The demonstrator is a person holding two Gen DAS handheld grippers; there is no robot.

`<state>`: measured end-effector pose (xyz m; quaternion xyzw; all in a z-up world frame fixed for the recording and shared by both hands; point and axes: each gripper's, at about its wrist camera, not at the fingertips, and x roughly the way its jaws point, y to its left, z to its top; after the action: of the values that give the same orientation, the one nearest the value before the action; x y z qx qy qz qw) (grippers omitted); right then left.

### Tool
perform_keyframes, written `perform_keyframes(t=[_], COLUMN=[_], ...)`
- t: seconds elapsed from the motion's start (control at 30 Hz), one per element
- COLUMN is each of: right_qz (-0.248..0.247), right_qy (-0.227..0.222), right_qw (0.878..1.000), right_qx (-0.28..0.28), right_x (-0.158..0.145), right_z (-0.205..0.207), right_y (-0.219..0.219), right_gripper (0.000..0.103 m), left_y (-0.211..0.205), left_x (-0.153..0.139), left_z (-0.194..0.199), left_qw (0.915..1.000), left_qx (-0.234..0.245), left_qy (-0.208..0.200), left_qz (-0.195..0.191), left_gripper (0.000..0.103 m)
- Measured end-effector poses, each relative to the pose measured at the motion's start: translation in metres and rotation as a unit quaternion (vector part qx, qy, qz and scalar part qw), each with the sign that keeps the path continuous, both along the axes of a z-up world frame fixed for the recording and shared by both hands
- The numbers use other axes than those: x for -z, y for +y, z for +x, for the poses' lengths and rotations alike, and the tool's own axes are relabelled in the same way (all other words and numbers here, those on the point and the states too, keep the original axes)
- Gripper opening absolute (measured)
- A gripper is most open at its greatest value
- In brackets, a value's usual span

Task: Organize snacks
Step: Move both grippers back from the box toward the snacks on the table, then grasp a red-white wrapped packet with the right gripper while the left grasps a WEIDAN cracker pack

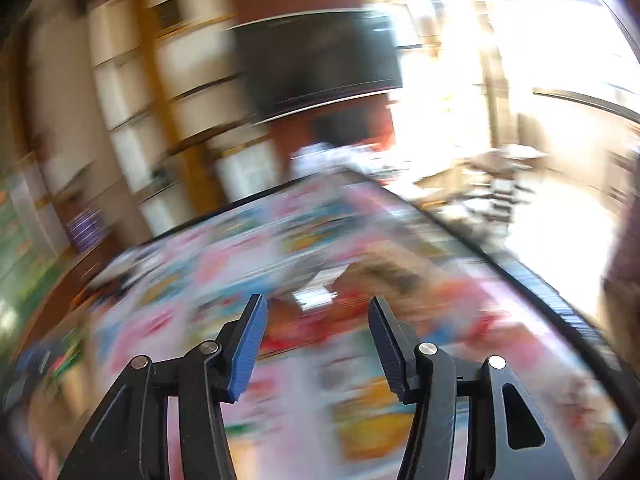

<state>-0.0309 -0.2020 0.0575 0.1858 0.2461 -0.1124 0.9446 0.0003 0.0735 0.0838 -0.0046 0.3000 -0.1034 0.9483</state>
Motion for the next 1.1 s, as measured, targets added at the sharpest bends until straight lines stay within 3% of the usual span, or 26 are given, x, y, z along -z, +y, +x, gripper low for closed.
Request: perform_keyframes(t=[0.13, 0.27, 0.37, 0.43, 0.5, 0.67, 0.87, 1.0, 1.1], right_qz=[0.054, 0.115, 0.114, 0.111, 0.081, 0.039, 0.055, 0.077, 0.080], right_qy=[0.061, 0.109, 0.131, 0.142, 0.159, 0.172, 0.164, 0.154, 0.154], right_qw=[0.990, 0.978, 0.974, 0.976, 0.977, 0.983, 0.979, 0.967, 0.969], right_qx=[0.113, 0.139, 0.147, 0.126, 0.116, 0.056, -0.107, -0.186, -0.177], right_x=[0.022, 0.045, 0.051, 0.054, 0.055, 0.056, 0.056, 0.057, 0.059], right_z=[-0.006, -0.006, 0.000, 0.006, 0.013, 0.022, 0.033, 0.032, 0.029], right_y=[-0.061, -0.091, -0.095, -0.092, -0.085, -0.059, -0.011, 0.006, 0.000], right_gripper=[0.056, 0.056, 0.056, 0.052, 0.029, 0.022, 0.014, 0.014, 0.014], left_y=[-0.042, -0.062, -0.065, -0.063, -0.060, -0.063, -0.068, -0.083, -0.100], left_x=[0.015, 0.027, 0.031, 0.032, 0.033, 0.033, 0.040, 0.052, 0.060], left_z=[-0.010, -0.011, -0.012, -0.011, -0.010, -0.011, -0.009, -0.012, -0.020], left_qw=[0.9951, 0.9869, 0.9864, 0.9867, 0.9869, 0.9871, 0.9833, 0.9706, 0.9619], left_qx=[0.082, 0.128, 0.127, 0.122, 0.119, 0.122, 0.135, 0.180, 0.210], left_qy=[0.055, 0.097, 0.104, 0.106, 0.108, 0.103, 0.122, 0.160, 0.169], left_qz=[-0.010, -0.016, -0.014, -0.015, -0.015, -0.002, 0.003, 0.012, 0.045], left_gripper=[0.087, 0.087, 0.087, 0.087, 0.087, 0.087, 0.087, 0.087, 0.087])
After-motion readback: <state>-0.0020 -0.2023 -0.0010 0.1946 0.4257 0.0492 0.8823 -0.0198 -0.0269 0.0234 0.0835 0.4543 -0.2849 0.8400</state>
